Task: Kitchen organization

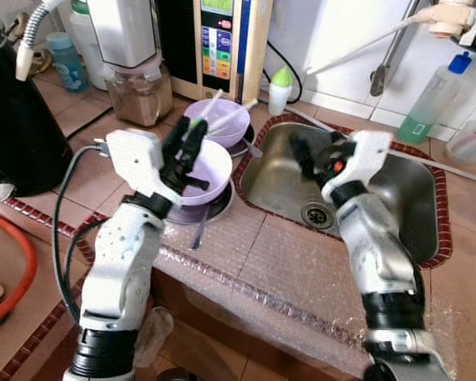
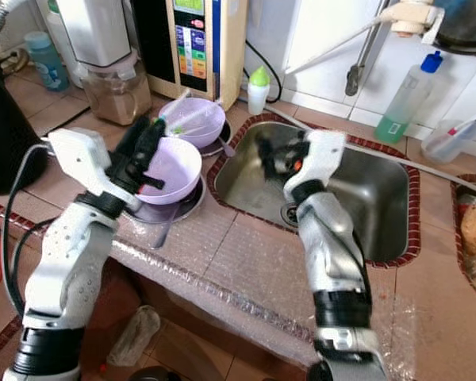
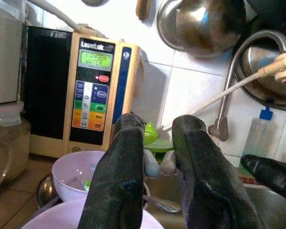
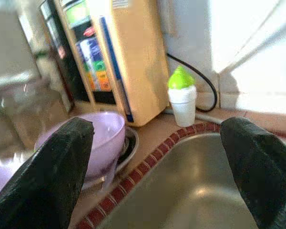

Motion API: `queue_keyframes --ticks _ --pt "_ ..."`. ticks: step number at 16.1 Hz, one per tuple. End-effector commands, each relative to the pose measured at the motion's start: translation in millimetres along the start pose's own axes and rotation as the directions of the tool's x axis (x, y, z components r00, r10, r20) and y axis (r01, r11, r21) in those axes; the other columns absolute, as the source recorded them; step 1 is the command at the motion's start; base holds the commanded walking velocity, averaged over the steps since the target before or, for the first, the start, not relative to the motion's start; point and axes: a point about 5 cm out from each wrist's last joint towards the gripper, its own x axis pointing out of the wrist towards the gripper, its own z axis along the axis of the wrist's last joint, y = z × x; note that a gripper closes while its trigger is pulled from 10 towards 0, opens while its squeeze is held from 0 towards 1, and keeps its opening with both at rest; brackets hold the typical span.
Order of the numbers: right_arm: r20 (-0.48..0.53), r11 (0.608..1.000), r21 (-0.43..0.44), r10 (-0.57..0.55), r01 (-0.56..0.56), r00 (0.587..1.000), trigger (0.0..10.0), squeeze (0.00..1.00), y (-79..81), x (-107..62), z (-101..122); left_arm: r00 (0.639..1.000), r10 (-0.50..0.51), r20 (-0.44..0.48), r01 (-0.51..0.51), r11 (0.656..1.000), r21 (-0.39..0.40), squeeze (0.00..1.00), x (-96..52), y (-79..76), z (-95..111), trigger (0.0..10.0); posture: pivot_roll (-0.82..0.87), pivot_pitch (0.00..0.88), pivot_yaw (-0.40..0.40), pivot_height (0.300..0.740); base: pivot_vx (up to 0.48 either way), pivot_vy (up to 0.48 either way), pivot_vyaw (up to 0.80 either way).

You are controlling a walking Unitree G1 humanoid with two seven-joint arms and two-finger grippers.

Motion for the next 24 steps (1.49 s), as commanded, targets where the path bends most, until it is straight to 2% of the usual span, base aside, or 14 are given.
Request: queue_keyframes --ticks 1,5,7,8,9,10,11,14,15,16,17,22,23,24 --pt "0.0 0.998 0.061 -0.012 0.012 1.0 10.0 0.0 -2.2 3.3 2.9 1.0 -0.016 0.003 0.016 1.0 -0.017 0.0 3.2 -0.4 1.3 0.0 0.05 0.009 -0.039 0.74 0.0 0.0 0.0" --pt "-0.008 0.981 0.196 0.014 -0.012 1.0 10.0 0.0 5.1 8.7 3.6 0.999 -0.044 -0.002 0.043 0.997 -0.06 0.0 8.6 -7.8 -1.5 0.0 0.05 0.009 -0.039 0.74 0.0 0.0 0.0" --pt "-0.011 0.936 0.338 0.106 -0.096 0.994 10.0 0.0 21.2 9.5 4.5 0.996 -0.082 -0.038 0.079 0.993 -0.084 0.0 9.6 -17.2 -13.1 0.0 0.04 0.009 -0.038 0.74 0.0 0.0 0.0" --pt "-0.013 0.929 0.349 0.134 -0.121 0.991 10.0 0.0 24.7 8.9 4.6 0.995 -0.09 -0.047 0.086 0.992 -0.088 0.0 9.7 -19.1 -15.6 0.0 0.05 0.008 -0.036 0.74 0.0 0.0 0.0" --pt "-0.018 0.94 0.31 0.155 -0.142 0.988 10.0 0.0 26.2 7.7 4.6 0.994 -0.098 -0.054 0.092 0.992 -0.092 0.0 9.9 -20.6 -16.8 0.0 0.05 0.008 -0.036 0.74 0.0 0.0 0.0" --pt "-0.033 0.974 -0.033 0.222 -0.223 0.974 10.0 0.0 30.8 4.6 5.1 0.989 -0.121 -0.081 0.114 0.99 -0.084 0.0 9.5 -23.4 -20.1 0.0 0.05 0.006 -0.035 0.74 0.0 0.0 0.0" --pt "-0.06 0.882 -0.354 0.31 -0.31 0.949 10.0 0.0 36.7 0.3 3.8 0.987 -0.134 -0.09 0.127 0.989 -0.078 0.0 8.8 -25.4 -21.5 0.0 0.05 0.004 -0.034 0.74 0.0 0.0 0.0" --pt "-0.115 0.694 -0.623 0.375 -0.361 0.92 10.0 0.0 30.3 -2.7 5.3 0.982 -0.157 -0.101 0.149 0.986 -0.075 0.0 9.3 -28.8 -24.5 0.0 0.05 0.0 -0.037 0.74 0.0 0.0 0.0" --pt "-0.127 0.637 -0.677 0.393 -0.37 0.911 10.0 0.0 30.0 -2.5 7.0 0.982 -0.161 -0.104 0.154 0.985 -0.072 0.0 10.1 -28.7 -24.4 0.0 0.04 0.005 -0.037 0.74 0.0 0.0 0.0" --pt "-0.165 0.533 -0.744 0.438 -0.403 0.884 10.0 0.0 31.7 -4.6 7.1 0.981 -0.163 -0.107 0.156 0.985 -0.07 0.0 10.3 -28.7 -24.6 0.0 0.04 0.005 -0.035 0.74 0.0 0.0 0.0" --pt "-0.193 0.466 -0.777 0.465 -0.424 0.864 10.0 0.0 32.2 -5.9 4.5 0.979 -0.167 -0.115 0.16 0.985 -0.071 0.0 10.4 -29.1 -25.7 0.0 0.04 0.005 -0.035 0.74 0.0 0.0 0.0" --pt "-0.2 0.296 -0.88 0.48 -0.373 0.854 10.0 0.0 26.2 3.5 4.8 0.948 -0.273 -0.162 0.267 0.962 -0.056 0.0 8.3 -41.8 -31.0 0.0 0.04 0.011 -0.036 0.74 0.0 0.0 0.0" --pt "-0.207 0.264 -0.895 0.471 -0.361 0.858 10.0 0.0 26.0 10.0 4.3 0.947 -0.275 -0.163 0.27 0.961 -0.056 0.0 7.8 -43.3 -31.8 0.4 0.04 0.011 -0.036 0.74 0.0 0.0 0.0" --pt "-0.209 0.241 -0.907 0.453 -0.345 0.867 0.0 0.0 24.2 13.9 4.1 0.947 -0.277 -0.163 0.272 0.961 -0.055 0.0 7.6 -44.1 -31.9 0.5 0.04 0.011 -0.036 0.74 0.0 0.0 0.0"
